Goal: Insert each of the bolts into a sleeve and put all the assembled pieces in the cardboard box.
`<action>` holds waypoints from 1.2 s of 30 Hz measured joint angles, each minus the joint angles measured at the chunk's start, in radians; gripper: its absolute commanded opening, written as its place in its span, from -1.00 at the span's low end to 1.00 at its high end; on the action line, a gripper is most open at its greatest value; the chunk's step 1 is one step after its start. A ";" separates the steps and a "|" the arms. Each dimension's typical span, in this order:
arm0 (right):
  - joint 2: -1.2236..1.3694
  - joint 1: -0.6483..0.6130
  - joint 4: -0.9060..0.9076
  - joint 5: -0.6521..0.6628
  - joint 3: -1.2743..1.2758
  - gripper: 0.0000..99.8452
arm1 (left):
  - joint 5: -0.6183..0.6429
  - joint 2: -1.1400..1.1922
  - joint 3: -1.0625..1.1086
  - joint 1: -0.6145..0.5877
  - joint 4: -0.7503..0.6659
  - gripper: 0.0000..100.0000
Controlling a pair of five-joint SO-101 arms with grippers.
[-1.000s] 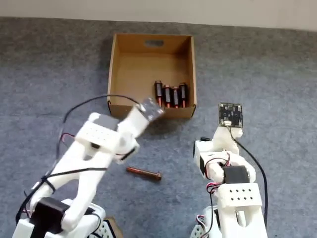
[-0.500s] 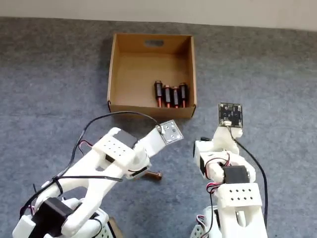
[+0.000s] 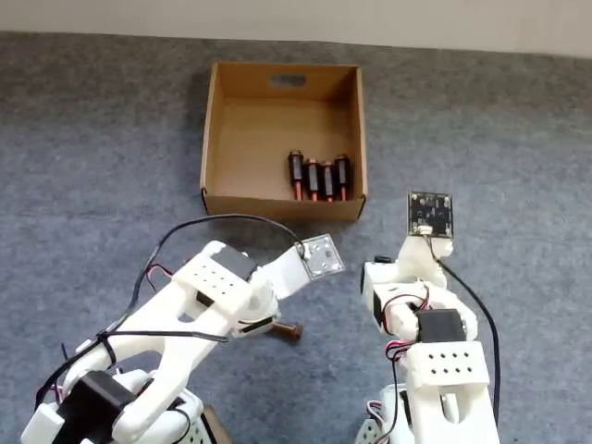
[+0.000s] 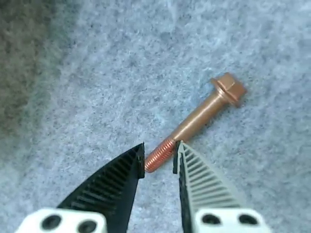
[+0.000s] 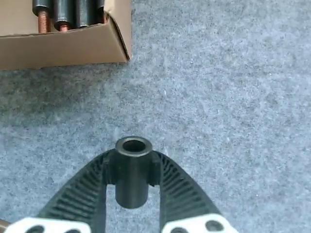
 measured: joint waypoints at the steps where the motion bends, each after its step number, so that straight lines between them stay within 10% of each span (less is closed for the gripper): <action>1: 0.000 0.000 0.000 0.000 0.000 -0.99 | 0.006 0.000 0.000 0.000 0.000 -0.74; 36: 0.000 0.000 0.000 0.000 0.000 -0.99 | 0.060 0.003 -0.025 0.006 0.068 -0.54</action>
